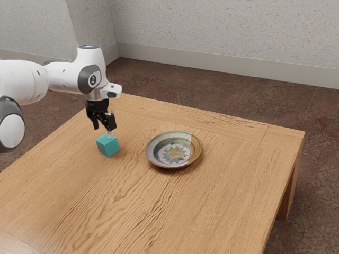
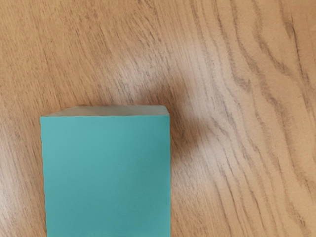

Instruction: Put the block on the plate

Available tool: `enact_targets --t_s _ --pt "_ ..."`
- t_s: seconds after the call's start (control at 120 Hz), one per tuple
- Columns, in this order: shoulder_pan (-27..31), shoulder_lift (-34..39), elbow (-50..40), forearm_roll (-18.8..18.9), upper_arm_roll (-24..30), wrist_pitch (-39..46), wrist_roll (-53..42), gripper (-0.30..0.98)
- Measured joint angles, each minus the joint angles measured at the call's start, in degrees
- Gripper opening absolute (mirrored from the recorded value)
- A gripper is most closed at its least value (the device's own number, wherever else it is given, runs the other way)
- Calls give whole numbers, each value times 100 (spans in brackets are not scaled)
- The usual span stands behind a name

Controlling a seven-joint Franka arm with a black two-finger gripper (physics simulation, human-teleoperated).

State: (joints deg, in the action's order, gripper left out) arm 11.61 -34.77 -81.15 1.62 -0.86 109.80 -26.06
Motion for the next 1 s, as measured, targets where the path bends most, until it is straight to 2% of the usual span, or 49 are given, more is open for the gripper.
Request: enact_targets --t_s 0.45,0.817,1.0 --pt "130 -745 463 -102 27 288 -7 69" --pt "192 -1033 615 -149 58 354 -8 68" --pt "193 -1045 609 -196 59 393 1 49"
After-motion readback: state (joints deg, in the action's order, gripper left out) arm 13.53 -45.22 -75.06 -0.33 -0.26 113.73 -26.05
